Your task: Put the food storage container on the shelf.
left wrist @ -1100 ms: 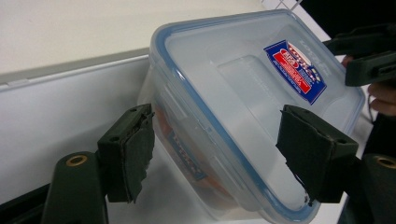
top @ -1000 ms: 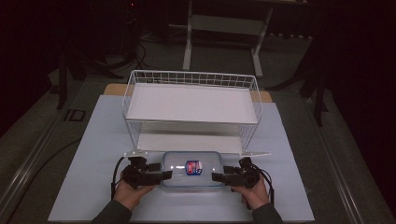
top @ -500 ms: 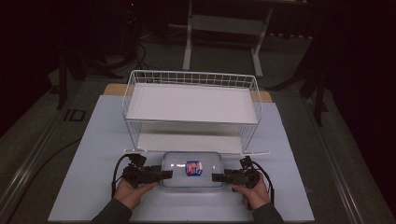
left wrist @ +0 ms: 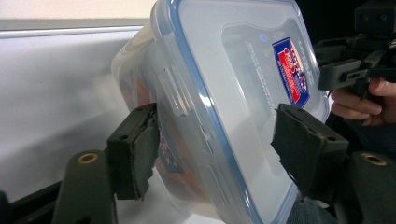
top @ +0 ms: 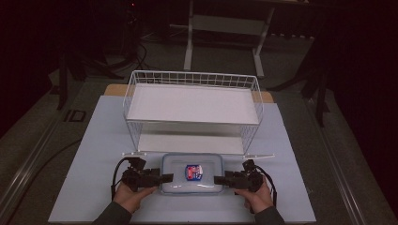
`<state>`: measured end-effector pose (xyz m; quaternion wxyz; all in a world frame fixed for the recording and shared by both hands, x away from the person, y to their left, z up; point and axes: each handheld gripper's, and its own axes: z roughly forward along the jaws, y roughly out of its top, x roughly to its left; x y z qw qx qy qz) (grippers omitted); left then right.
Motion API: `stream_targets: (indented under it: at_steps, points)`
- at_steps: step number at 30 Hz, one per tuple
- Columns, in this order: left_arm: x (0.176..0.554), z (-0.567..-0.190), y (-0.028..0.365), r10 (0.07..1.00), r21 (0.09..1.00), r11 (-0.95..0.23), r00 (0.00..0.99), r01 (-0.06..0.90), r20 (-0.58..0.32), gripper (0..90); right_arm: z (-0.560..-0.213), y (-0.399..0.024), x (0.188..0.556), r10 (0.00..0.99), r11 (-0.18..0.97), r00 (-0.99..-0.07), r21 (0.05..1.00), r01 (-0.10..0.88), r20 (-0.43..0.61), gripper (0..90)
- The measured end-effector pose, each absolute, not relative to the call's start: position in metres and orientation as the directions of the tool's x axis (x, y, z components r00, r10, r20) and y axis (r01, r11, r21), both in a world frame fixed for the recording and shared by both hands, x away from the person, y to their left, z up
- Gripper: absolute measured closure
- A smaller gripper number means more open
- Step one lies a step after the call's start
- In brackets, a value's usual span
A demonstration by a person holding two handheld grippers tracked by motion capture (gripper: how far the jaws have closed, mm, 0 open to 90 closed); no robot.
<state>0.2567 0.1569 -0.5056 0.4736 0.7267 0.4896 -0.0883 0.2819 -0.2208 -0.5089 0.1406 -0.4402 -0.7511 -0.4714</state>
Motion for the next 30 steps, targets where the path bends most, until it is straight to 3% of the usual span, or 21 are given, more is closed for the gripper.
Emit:
stream_targets:
  at_steps: [5,13,30]
  points:
    - [0.252,-0.502,0.162,0.615,0.589,-0.066,0.498,0.806,-0.611,42.7,-0.509,-0.228,0.282,0.497,0.139,-0.555,0.57,0.81,0.667,44.9]
    - [0.238,-0.494,0.163,0.633,0.608,-0.078,0.511,0.79,-0.582,50.2,-0.505,-0.232,0.276,0.482,0.122,-0.545,0.564,0.817,0.686,51.1]
    - [0.231,-0.482,0.159,0.642,0.689,-0.086,0.569,0.72,-0.514,51.4,-0.488,-0.234,0.271,0.488,0.108,-0.613,0.654,0.749,0.622,51.7]
